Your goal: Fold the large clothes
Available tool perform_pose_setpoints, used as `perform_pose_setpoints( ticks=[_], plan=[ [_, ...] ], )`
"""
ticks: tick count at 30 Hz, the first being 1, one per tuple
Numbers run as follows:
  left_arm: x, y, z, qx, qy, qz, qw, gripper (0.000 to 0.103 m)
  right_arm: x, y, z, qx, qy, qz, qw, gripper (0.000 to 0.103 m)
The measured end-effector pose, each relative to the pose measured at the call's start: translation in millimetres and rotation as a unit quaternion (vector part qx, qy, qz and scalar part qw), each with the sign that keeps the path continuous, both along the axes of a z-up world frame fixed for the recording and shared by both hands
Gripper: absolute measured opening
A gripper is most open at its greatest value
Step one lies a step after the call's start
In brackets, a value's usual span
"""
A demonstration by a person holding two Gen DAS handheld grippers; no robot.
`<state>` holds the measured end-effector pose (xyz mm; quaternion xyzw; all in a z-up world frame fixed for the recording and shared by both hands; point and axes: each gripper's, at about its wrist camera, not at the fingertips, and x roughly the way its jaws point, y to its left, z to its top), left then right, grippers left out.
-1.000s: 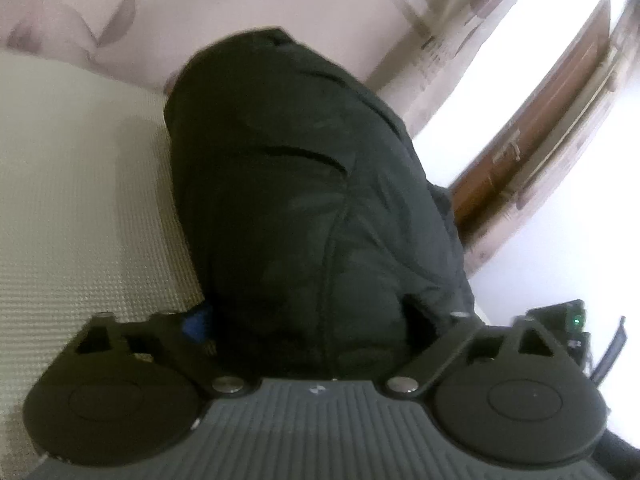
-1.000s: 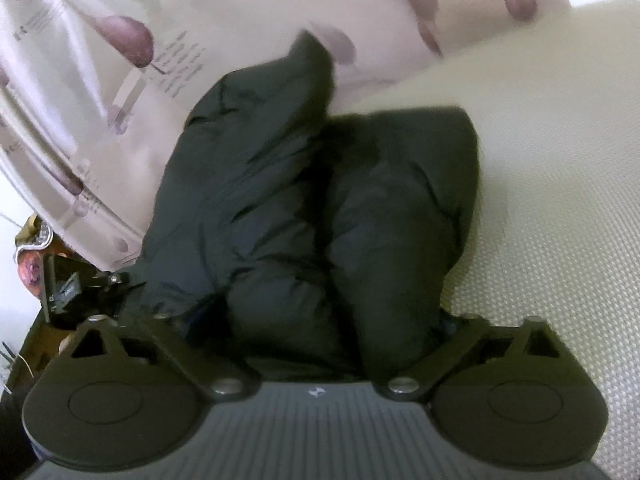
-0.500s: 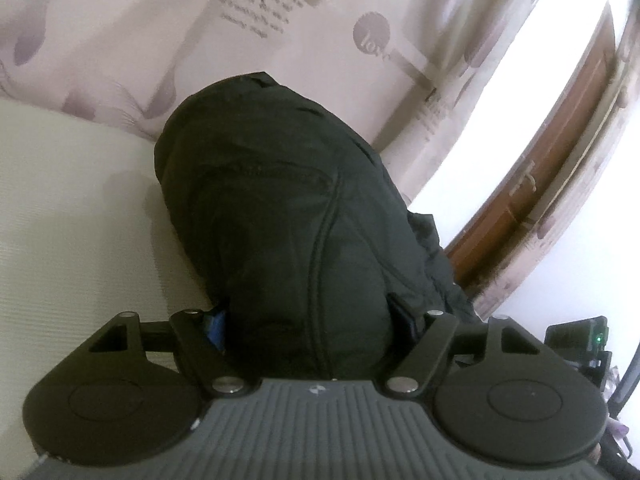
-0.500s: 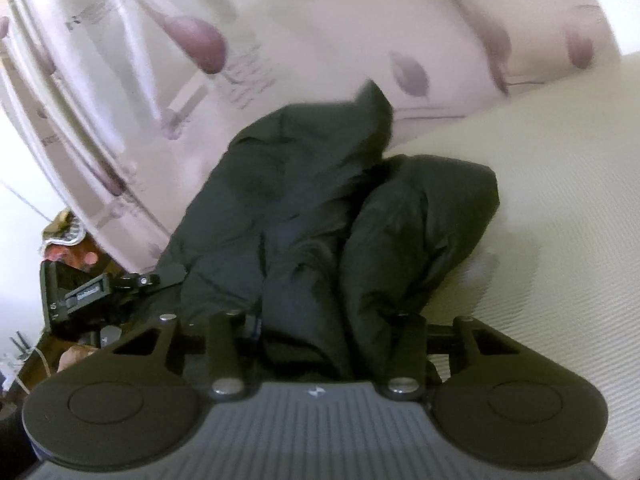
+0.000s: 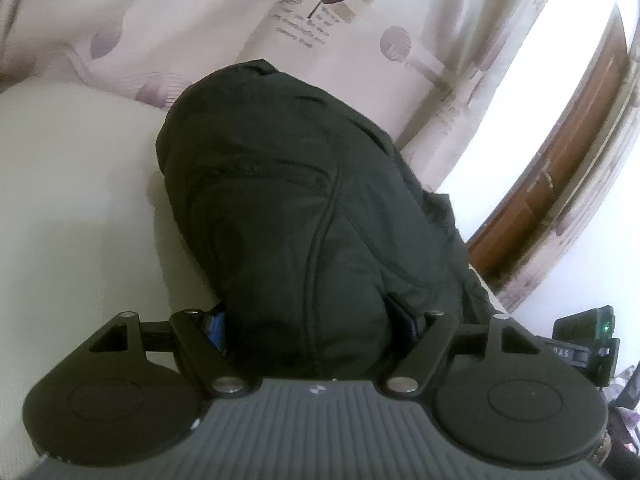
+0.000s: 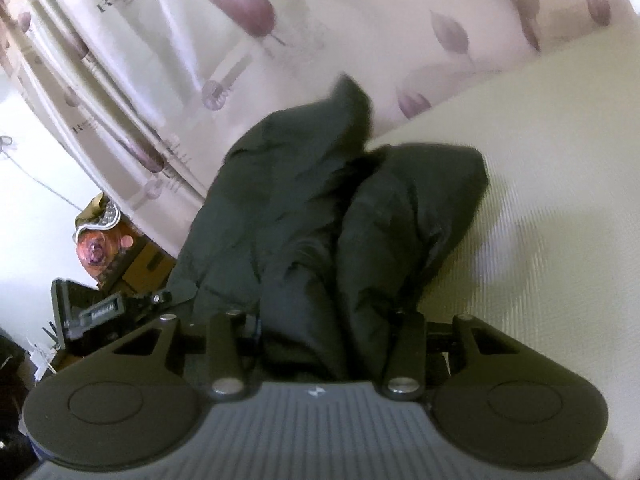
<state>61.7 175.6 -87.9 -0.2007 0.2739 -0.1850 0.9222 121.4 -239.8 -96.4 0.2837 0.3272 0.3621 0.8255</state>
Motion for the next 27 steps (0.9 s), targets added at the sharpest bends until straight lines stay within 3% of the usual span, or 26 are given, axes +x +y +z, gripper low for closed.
perform_pose_setpoints(
  ticks=[2, 5, 7, 8, 11, 16, 20, 24, 27],
  plan=[
    [-7, -2, -5, 0.01, -0.012, 0.013, 0.9998, 0.08, -5, 2, -6, -0.009, -0.004, -0.006, 1.0, 0.047],
    [-20, -10, -11, 0.038, -0.04, 0.042, 0.9976, 0.091, -12, 7, -17, -0.03, -0.013, -0.022, 0.999, 0.064],
    [-28, -24, -13, 0.08, -0.074, 0.071, 0.9915, 0.103, -16, 9, -26, -0.034, -0.013, -0.042, 0.998, 0.075],
    [-31, -32, -14, 0.102, -0.088, 0.078, 0.9879, 0.103, -19, 9, -31, -0.028, -0.013, -0.055, 0.998, 0.077],
    [-29, -47, -17, 0.122, -0.1, 0.071, 0.9849, 0.103, -32, 14, -38, -0.017, -0.016, -0.102, 0.995, 0.078],
    [-8, -48, -14, 0.121, -0.102, 0.063, 0.9854, 0.103, -57, 21, -41, -0.013, -0.021, -0.165, 0.986, 0.078],
    [5, -51, -12, 0.138, -0.104, 0.064, 0.9829, 0.103, -55, 28, -40, -0.023, -0.024, -0.184, 0.982, 0.082],
    [-14, -55, -1, 0.181, -0.12, 0.101, 0.9709, 0.103, -45, 15, -28, -0.025, -0.014, -0.171, 0.985, 0.083],
    [-33, -55, 11, 0.201, -0.125, 0.13, 0.9628, 0.103, -63, 12, -1, -0.082, -0.075, -0.187, 0.976, 0.083]
  ],
)
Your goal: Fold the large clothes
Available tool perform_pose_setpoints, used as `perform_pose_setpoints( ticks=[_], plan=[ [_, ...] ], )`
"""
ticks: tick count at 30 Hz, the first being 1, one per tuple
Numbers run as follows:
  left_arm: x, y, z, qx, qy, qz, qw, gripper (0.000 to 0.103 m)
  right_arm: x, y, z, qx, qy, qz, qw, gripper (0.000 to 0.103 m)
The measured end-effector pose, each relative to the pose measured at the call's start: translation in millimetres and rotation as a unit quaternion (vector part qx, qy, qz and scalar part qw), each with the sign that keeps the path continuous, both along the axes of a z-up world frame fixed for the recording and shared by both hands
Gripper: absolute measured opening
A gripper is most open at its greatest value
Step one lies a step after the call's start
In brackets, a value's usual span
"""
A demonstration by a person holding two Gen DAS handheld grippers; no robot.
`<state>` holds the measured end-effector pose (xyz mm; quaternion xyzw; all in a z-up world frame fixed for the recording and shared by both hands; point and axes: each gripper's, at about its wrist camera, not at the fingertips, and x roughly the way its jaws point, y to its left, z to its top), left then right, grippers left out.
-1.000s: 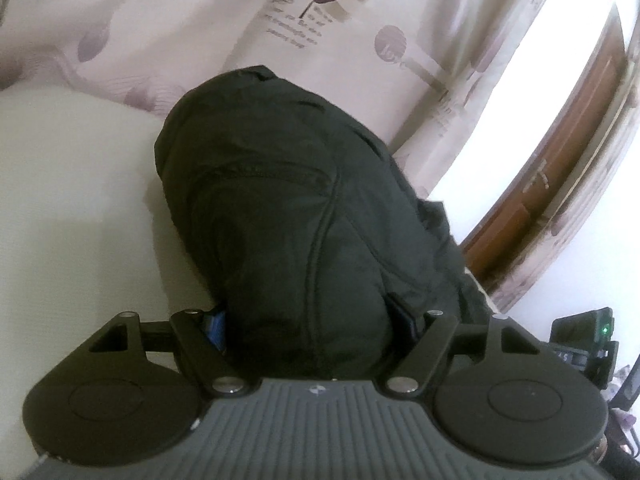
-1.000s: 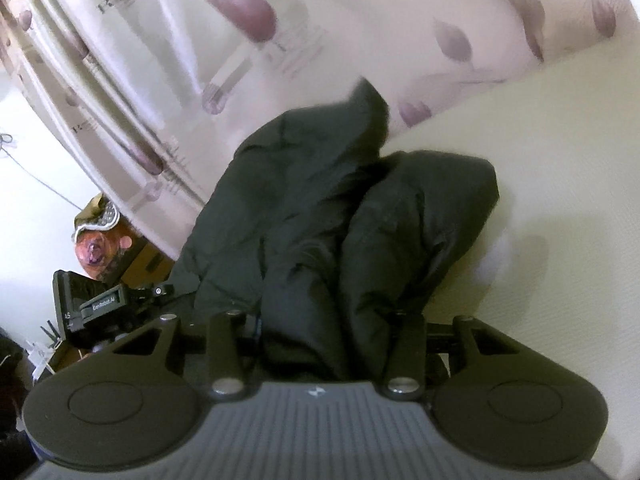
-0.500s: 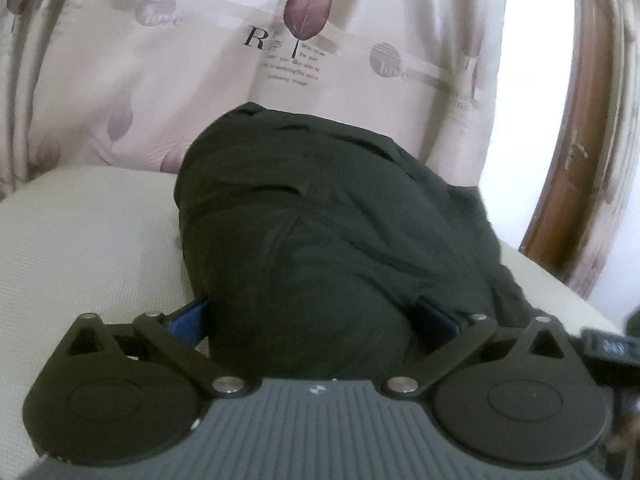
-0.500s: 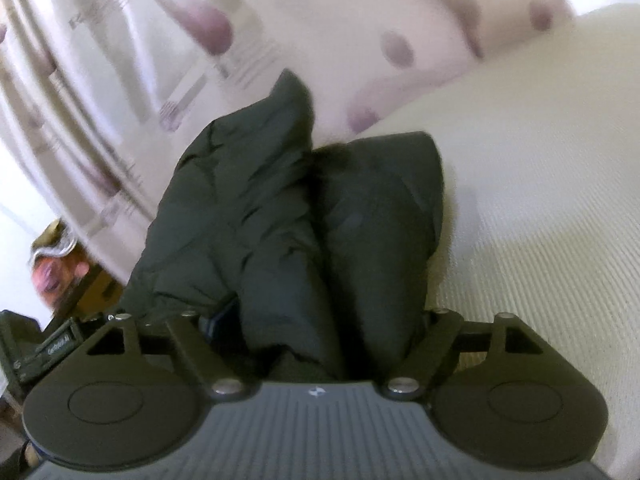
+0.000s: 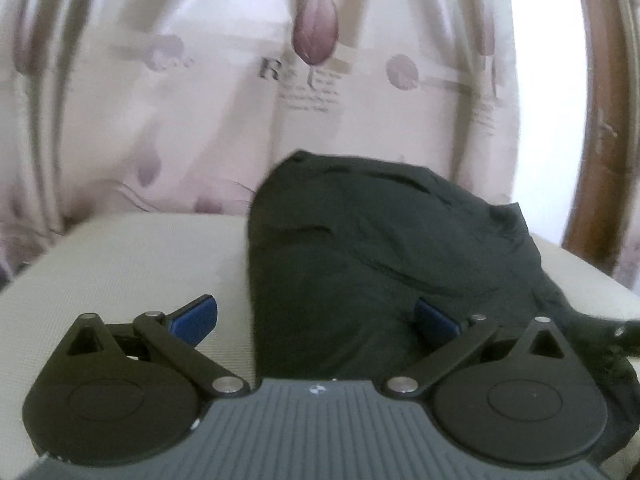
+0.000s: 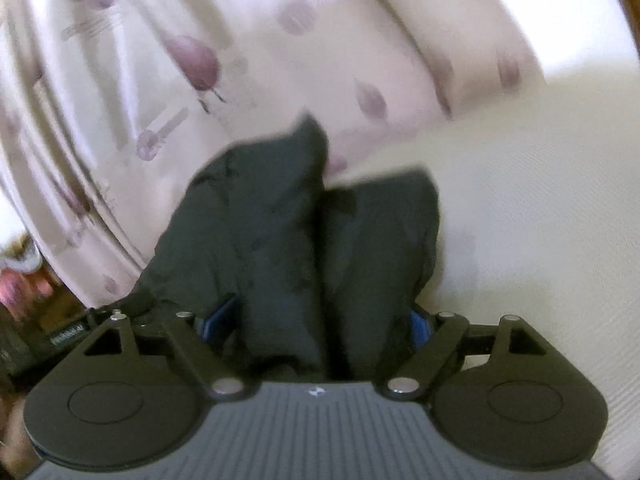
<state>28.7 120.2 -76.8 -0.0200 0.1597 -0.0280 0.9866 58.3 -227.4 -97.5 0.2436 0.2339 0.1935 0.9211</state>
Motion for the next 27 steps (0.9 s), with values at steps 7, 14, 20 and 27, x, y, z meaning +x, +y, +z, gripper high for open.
perform_pose_setpoints(
  ticks=[7, 14, 20, 27],
  plan=[
    [-35, -20, 38, 0.034, -0.036, 0.034, 0.9982, 0.103, -56, 23, 51, -0.086, -0.099, -0.022, 0.991, 0.099],
    [-70, -62, 70, 0.101, -0.122, 0.034, 0.9868, 0.103, -88, 35, 68, -0.102, -0.15, -0.026, 0.983, 0.103],
    [-76, -79, 91, 0.063, -0.108, 0.09, 0.988, 0.103, -97, 31, 83, -0.101, -0.167, -0.05, 0.98, 0.103],
    [-79, -80, 95, 0.042, -0.084, 0.061, 0.9937, 0.103, -104, 32, 91, -0.102, -0.173, -0.042, 0.979, 0.103]
  ],
)
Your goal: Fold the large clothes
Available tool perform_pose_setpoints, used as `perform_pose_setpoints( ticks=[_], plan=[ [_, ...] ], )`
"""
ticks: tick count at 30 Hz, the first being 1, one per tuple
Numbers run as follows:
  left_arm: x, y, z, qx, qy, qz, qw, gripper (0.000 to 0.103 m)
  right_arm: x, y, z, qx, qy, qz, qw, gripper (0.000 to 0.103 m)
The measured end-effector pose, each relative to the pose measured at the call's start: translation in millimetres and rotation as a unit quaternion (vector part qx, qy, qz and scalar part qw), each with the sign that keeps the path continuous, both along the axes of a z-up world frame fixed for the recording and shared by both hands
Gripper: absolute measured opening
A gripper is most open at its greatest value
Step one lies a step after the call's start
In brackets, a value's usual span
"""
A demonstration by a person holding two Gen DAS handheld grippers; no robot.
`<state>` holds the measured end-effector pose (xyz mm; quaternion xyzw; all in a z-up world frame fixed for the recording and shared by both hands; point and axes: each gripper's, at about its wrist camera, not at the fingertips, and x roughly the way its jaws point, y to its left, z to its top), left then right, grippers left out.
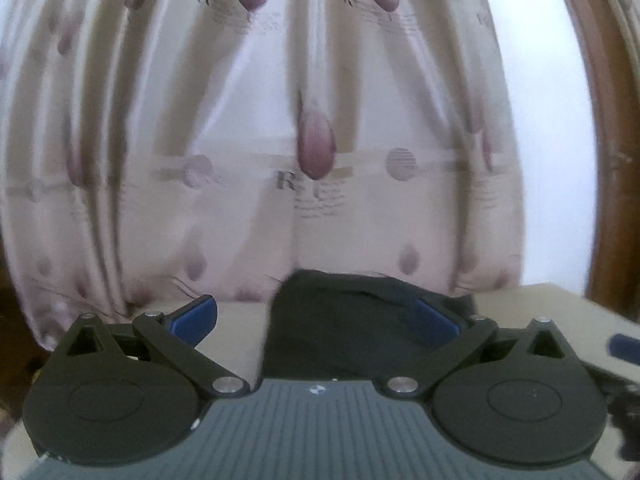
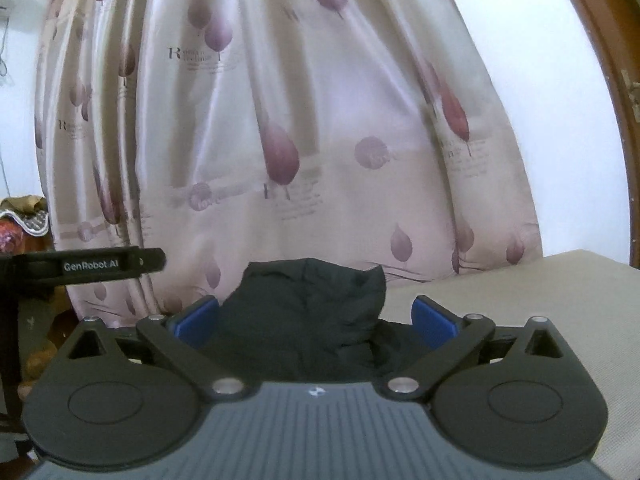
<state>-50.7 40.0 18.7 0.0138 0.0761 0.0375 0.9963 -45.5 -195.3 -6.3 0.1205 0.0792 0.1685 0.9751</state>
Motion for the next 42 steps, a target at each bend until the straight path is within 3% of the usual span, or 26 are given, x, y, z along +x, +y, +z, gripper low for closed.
perform_pose_setpoints(
  ticks=[10, 24, 31, 36, 42],
  plan=[
    [10, 6, -10, -0.038, 0.041, -0.013, 0.9984, 0.103, 1, 10, 0, -0.062, 0.003, -0.014, 0.998, 0.103],
    [15, 1, -24, -0.038, 0.065, -0.022, 0.9969, 0.103, 6, 10, -7, -0.07, 0.023, -0.014, 0.997, 0.103],
    [12, 0, -29, -0.04, 0.063, -0.016, 0.9971, 0.103, 7, 9, -11, -0.071, 0.033, -0.011, 0.997, 0.103],
    [7, -3, -33, -0.026, 0.039, 0.001, 0.9989, 0.103, 8, 9, -14, -0.072, 0.039, -0.01, 0.997, 0.103],
    [8, -3, -35, -0.025, 0.046, 0.004, 0.9986, 0.103, 6, 11, -13, -0.076, 0.036, -0.011, 0.996, 0.103]
  ],
)
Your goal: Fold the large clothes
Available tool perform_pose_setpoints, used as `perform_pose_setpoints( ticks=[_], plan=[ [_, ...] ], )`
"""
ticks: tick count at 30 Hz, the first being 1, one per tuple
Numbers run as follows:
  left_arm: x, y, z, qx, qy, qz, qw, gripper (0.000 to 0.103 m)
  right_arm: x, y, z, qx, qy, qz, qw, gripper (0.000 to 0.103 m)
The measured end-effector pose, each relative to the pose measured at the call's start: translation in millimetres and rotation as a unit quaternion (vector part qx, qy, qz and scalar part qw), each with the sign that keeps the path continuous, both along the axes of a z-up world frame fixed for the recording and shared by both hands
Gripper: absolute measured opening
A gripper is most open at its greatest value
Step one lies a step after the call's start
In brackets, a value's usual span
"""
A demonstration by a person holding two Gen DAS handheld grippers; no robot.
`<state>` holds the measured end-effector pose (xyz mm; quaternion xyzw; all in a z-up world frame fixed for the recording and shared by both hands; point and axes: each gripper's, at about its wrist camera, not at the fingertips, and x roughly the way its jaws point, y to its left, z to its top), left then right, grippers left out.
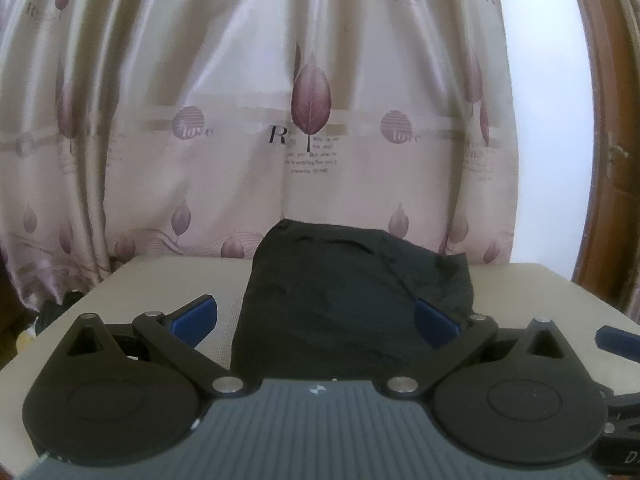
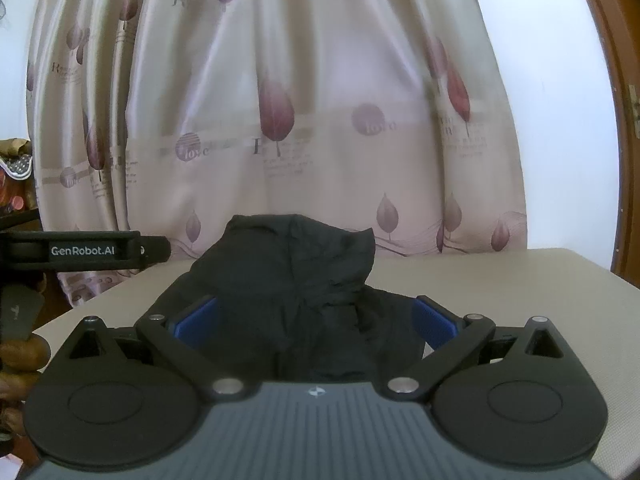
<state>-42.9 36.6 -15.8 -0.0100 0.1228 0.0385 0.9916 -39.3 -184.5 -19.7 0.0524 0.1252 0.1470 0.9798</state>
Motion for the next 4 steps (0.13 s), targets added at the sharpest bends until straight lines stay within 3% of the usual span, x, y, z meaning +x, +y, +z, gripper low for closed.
perform_pose_setpoints(
  ticks=[4],
  plan=[
    [2.5, 0.1, 0.2, 0.005, 0.004, -0.003, 1.0, 0.103, 0.1, -0.7, 0.7, -0.004, -0.006, -0.005, 1.0, 0.103]
  ],
)
